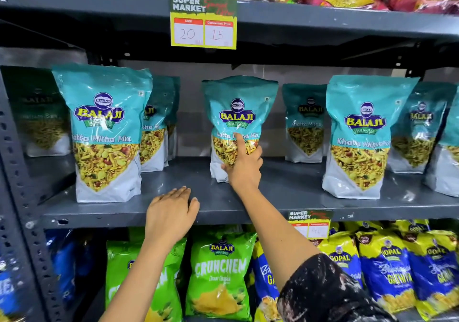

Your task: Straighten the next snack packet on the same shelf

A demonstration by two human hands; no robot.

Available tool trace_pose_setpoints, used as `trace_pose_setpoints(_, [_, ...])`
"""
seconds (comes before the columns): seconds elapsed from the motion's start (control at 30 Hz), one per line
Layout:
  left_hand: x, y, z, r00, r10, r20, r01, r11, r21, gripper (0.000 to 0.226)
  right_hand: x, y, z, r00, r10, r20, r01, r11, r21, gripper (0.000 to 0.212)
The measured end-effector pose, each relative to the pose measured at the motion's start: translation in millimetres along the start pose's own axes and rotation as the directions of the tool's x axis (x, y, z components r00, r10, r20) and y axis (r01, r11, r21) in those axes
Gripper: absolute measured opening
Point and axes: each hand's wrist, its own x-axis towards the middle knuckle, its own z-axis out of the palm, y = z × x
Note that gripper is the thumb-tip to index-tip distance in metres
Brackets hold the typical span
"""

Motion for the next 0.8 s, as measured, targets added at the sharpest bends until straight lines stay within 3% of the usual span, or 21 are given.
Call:
trace_pose_setpoints(0.53, [8.1,-13.1,0.2,0.998,-0.007,0.057,0.004,0.998,0.064,0.086,-36.6,1.1,-29.9,0.995,-0.087,0.052,0.085,0.996,0.024,0.088])
trace_pose_setpoints(0.8, [10.1,-16.1,-2.2,0.994,-0.011,0.105,0.002,0.997,0.081,0.061,-49.6,-1.9,-38.5,0.993,-0.103,0.057,0.101,0.994,0.035,0.089])
